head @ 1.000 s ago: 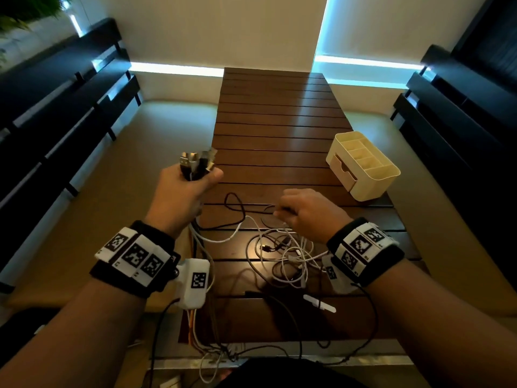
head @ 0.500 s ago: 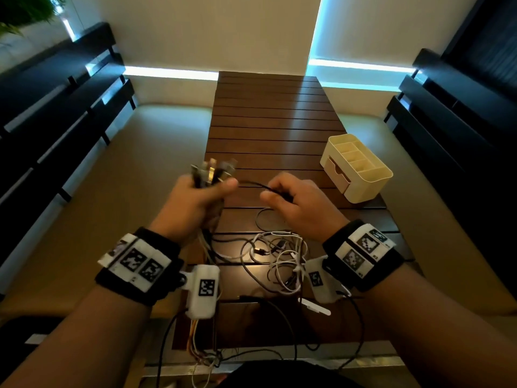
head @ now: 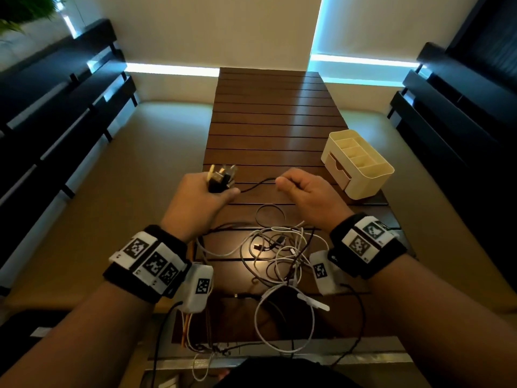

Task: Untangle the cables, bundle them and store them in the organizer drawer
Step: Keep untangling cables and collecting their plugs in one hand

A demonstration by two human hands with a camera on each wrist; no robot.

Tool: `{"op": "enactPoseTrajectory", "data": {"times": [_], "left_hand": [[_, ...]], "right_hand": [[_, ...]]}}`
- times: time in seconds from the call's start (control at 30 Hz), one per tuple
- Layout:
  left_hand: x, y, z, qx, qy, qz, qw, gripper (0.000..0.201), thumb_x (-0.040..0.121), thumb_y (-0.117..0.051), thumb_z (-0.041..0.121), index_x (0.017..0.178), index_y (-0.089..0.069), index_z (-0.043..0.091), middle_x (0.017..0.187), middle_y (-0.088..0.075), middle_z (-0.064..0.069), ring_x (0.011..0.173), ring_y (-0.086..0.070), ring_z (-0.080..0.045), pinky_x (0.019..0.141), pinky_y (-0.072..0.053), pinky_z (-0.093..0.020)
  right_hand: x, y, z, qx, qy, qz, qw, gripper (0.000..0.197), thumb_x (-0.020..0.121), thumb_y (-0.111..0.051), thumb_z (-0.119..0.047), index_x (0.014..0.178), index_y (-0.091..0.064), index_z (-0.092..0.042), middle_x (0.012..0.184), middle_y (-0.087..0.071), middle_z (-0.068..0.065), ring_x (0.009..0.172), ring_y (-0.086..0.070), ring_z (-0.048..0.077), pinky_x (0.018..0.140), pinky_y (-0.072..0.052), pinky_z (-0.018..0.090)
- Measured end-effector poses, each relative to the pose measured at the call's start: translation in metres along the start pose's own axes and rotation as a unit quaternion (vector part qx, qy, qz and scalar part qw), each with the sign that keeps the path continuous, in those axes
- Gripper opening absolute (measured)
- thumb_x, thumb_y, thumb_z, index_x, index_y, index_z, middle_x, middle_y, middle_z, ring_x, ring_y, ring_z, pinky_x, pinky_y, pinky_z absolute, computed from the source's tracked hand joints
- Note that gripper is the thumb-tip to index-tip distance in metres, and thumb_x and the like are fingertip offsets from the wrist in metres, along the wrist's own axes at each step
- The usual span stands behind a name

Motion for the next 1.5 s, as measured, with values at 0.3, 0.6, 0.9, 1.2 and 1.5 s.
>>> {"op": "enactPoseTrajectory", "data": {"times": [0.3,0.6,0.9,1.2,1.5], "left_hand": [[-0.004,-0.006,0.022,-0.053,-0.092,-0.045,0.993,0.024,0.088,-0.072,0.025,0.085,-0.067,0.002,0.07,-0.063,-0.007,0.056,-0.052,-0.003,0.053,-0.04,-0.012],[0.0,0.051,0.007,-0.167,-0.063,0.099,0.979,0.018,0.089,-0.071,0.029,0.072,-0.065,0.032,0.05,-0.054,0.017,0.045,-0.048,0.002,0.054,-0.04,-0.024],[-0.007,0.035,0.001,-0.164,-0.063,0.004,0.984,0.02,0.087,-0.072,0.03,0.071,-0.061,0.027,0.047,-0.044,0.014,0.041,-0.038,-0.004,0.053,-0.033,-0.027],[-0.01,0.038,0.002,-0.116,-0.031,-0.008,0.993,0.014,0.09,-0.069,0.021,0.079,-0.063,0.016,0.046,-0.049,0.015,0.04,-0.041,0.0,0.051,-0.035,-0.025],[-0.012,0.013,0.032,0.035,-0.138,-0.029,0.989,0.009,0.088,-0.072,0.024,0.085,-0.064,0.022,0.075,-0.059,0.009,0.066,-0.053,0.006,0.062,-0.039,-0.011]], "right_hand": [[0.007,-0.01,-0.026,-0.066,0.149,-0.003,0.987,0.013,0.1,-0.057,-0.024,0.099,-0.067,-0.016,0.079,-0.065,0.001,0.071,-0.056,0.011,0.061,-0.041,0.018],[-0.012,-0.01,0.041,-0.076,-0.061,-0.033,0.995,0.017,0.102,-0.05,-0.033,0.093,-0.059,-0.022,0.079,-0.064,0.001,0.072,-0.061,0.016,0.068,-0.049,0.031],[-0.01,-0.016,0.013,0.093,-0.078,-0.017,0.993,0.032,0.094,-0.062,-0.039,0.124,-0.052,-0.036,0.122,-0.058,-0.018,0.112,-0.057,0.001,0.091,-0.048,0.024],[-0.002,-0.017,-0.018,0.065,0.038,0.017,0.997,0.013,0.102,-0.053,-0.026,0.092,-0.06,-0.031,0.079,-0.058,-0.01,0.072,-0.056,0.002,0.072,-0.049,0.017],[0.007,-0.037,-0.023,-0.113,0.188,-0.034,0.975,0.014,0.098,-0.056,-0.019,0.101,-0.068,-0.013,0.089,-0.059,-0.003,0.079,-0.055,0.011,0.07,-0.047,0.028]]}}
Point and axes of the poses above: each hand's wrist, its own x-axis towards the middle knuckle, its own y-axis out of the back of the hand, z = x × y, the point moved 2 cm from there along x, towards the middle knuckle
